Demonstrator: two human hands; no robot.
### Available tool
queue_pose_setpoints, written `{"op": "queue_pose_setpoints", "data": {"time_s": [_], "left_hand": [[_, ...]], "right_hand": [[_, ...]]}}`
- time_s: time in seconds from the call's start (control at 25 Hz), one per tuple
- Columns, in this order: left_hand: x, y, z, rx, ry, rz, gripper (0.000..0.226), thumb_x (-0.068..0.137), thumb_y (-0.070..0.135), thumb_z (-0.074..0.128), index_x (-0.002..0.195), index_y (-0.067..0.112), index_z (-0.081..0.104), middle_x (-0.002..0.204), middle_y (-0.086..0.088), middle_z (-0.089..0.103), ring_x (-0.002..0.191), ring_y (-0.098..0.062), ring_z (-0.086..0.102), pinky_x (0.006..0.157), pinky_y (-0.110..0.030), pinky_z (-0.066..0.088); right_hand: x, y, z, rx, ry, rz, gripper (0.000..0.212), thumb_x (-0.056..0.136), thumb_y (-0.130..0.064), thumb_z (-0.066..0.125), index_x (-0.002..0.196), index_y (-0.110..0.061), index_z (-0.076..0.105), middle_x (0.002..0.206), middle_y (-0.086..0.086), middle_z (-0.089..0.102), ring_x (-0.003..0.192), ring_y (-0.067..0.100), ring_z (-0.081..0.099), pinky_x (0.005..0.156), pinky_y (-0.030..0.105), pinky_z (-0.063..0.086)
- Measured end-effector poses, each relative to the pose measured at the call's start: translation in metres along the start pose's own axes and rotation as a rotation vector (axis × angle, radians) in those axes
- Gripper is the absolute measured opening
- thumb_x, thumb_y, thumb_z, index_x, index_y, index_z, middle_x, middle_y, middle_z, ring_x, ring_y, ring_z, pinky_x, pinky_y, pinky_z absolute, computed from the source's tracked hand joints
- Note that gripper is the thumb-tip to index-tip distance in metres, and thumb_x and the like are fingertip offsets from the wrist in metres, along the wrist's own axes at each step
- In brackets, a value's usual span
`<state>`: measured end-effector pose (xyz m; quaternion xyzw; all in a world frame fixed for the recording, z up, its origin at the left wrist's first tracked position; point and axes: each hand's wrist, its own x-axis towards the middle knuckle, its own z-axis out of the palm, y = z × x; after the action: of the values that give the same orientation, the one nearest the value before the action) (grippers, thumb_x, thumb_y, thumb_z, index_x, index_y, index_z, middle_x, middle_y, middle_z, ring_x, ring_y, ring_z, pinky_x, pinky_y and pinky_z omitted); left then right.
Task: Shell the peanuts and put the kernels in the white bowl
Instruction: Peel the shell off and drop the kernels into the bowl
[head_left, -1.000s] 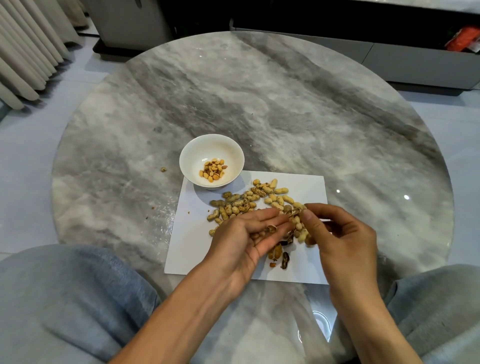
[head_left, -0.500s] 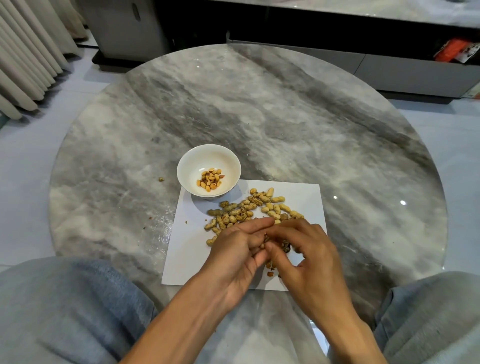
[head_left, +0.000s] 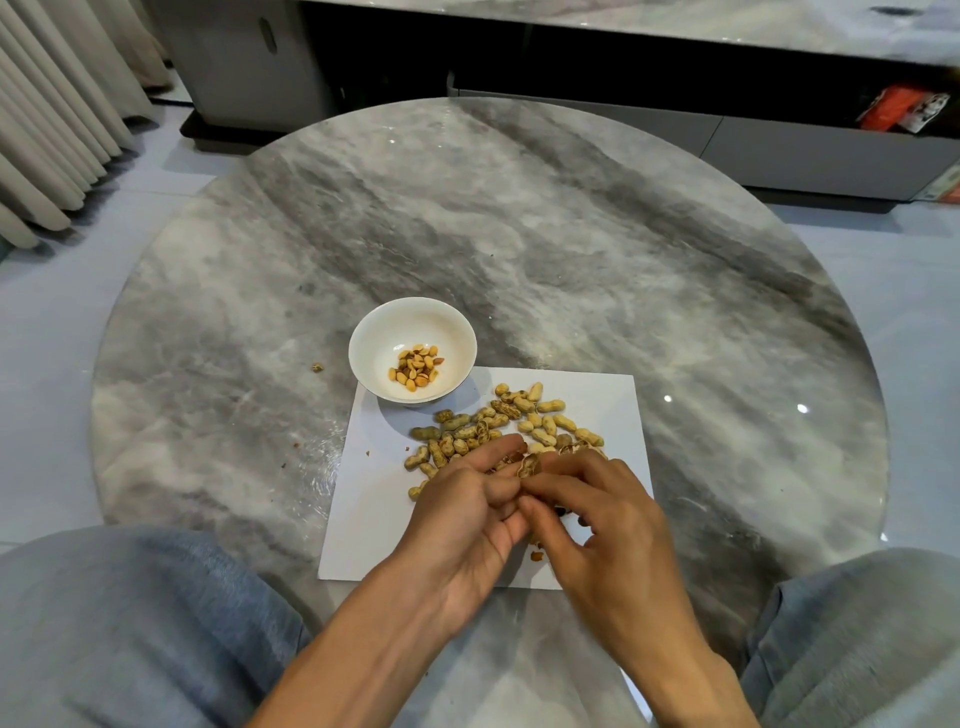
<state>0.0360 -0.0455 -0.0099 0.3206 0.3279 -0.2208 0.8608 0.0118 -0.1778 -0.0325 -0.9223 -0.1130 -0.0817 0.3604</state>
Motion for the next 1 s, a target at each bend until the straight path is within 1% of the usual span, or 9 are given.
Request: {"op": "queue_pose_setpoints", "data": {"time_s": [0.12, 0.32, 0.44, 0.52, 0.68, 0.76, 0.84, 0.88, 1.0], "left_hand": [[-0.004, -0.001, 0.004, -0.064, -0.031, 0.004, 0.05, 0.095, -0.017, 0.037, 0.14, 0.003, 0.048, 0.115, -0.028, 0.068, 0.092, -0.029, 0.075, 0.074, -0.033, 0.063], [-0.009, -0.004, 0.007, -0.007, -0.029, -0.013, 0.061, 0.09, -0.024, 0.03, 0.142, 0.006, 0.042, 0.112, -0.028, 0.067, 0.09, -0.04, 0.07, 0.061, -0.035, 0.062], [-0.006, -0.006, 0.003, 0.343, 0.036, 0.096, 0.06, 0.086, -0.022, 0.026, 0.125, 0.012, 0.056, 0.107, -0.021, 0.072, 0.086, -0.036, 0.075, 0.072, -0.035, 0.062], [-0.005, -0.006, 0.003, 0.505, 0.063, 0.18, 0.051, 0.084, -0.02, 0.027, 0.105, 0.006, 0.066, 0.09, -0.015, 0.075, 0.064, -0.026, 0.072, 0.053, -0.028, 0.055], [-0.005, -0.005, 0.001, 0.525, 0.101, 0.215, 0.036, 0.077, -0.012, 0.031, 0.074, 0.003, 0.064, 0.054, -0.01, 0.054, 0.039, -0.013, 0.028, 0.041, -0.018, 0.022], [-0.006, -0.004, 0.001, 0.566, 0.076, 0.249, 0.033, 0.082, -0.006, 0.037, 0.073, 0.006, 0.066, 0.054, -0.007, 0.052, 0.037, -0.011, 0.027, 0.039, -0.017, 0.021], [-0.006, -0.006, 0.001, 0.802, 0.018, 0.454, 0.026, 0.088, 0.003, 0.054, 0.079, 0.016, 0.075, 0.062, 0.001, 0.062, 0.045, -0.007, 0.051, 0.042, -0.02, 0.04], [-0.006, -0.007, 0.001, 0.953, -0.021, 0.588, 0.021, 0.087, 0.009, 0.063, 0.085, 0.024, 0.078, 0.071, 0.007, 0.069, 0.061, -0.002, 0.063, 0.055, -0.02, 0.051], [-0.001, -0.01, -0.003, 1.12, -0.136, 0.771, 0.022, 0.083, 0.014, 0.073, 0.098, 0.029, 0.079, 0.09, 0.014, 0.073, 0.09, -0.002, 0.069, 0.08, -0.024, 0.055]], "right_hand": [[0.002, 0.003, -0.001, 0.034, 0.001, 0.057, 0.006, 0.087, -0.027, 0.068, 0.092, -0.027, 0.072, 0.099, -0.015, 0.063, 0.09, 0.003, 0.054, 0.069, 0.016, 0.038], [0.002, 0.0, -0.003, 0.177, 0.028, 0.265, 0.013, 0.091, -0.017, 0.071, 0.083, -0.024, 0.064, 0.077, -0.01, 0.066, 0.069, 0.008, 0.061, 0.058, 0.029, 0.05], [0.01, -0.004, -0.014, 0.626, 0.115, 0.559, 0.013, 0.089, -0.005, 0.071, 0.082, -0.015, 0.07, 0.071, 0.002, 0.072, 0.06, 0.015, 0.066, 0.055, 0.025, 0.054], [0.013, -0.003, -0.02, 0.865, 0.096, 0.734, 0.009, 0.086, 0.002, 0.071, 0.085, -0.007, 0.072, 0.072, 0.01, 0.073, 0.061, 0.02, 0.067, 0.058, 0.025, 0.056], [0.013, -0.002, -0.022, 0.991, 0.036, 0.864, 0.015, 0.081, 0.005, 0.071, 0.092, -0.004, 0.074, 0.076, 0.014, 0.073, 0.063, 0.02, 0.067, 0.064, 0.026, 0.059], [0.013, -0.003, -0.021, 1.016, 0.028, 0.872, 0.012, 0.081, 0.002, 0.071, 0.092, -0.002, 0.074, 0.072, 0.014, 0.071, 0.061, 0.019, 0.066, 0.061, 0.024, 0.059], [0.012, -0.003, -0.022, 1.053, -0.001, 0.871, 0.012, 0.078, -0.008, 0.071, 0.087, -0.001, 0.075, 0.069, 0.014, 0.066, 0.058, 0.018, 0.062, 0.058, 0.024, 0.058], [0.013, -0.003, -0.022, 1.063, -0.016, 0.869, 0.015, 0.076, -0.014, 0.07, 0.082, -0.001, 0.076, 0.067, 0.014, 0.064, 0.056, 0.018, 0.06, 0.056, 0.024, 0.057], [0.014, -0.002, -0.026, 1.043, -0.029, 0.868, 0.019, 0.072, -0.021, 0.069, 0.074, -0.002, 0.074, 0.062, 0.01, 0.06, 0.052, 0.016, 0.052, 0.049, 0.023, 0.05]]}}
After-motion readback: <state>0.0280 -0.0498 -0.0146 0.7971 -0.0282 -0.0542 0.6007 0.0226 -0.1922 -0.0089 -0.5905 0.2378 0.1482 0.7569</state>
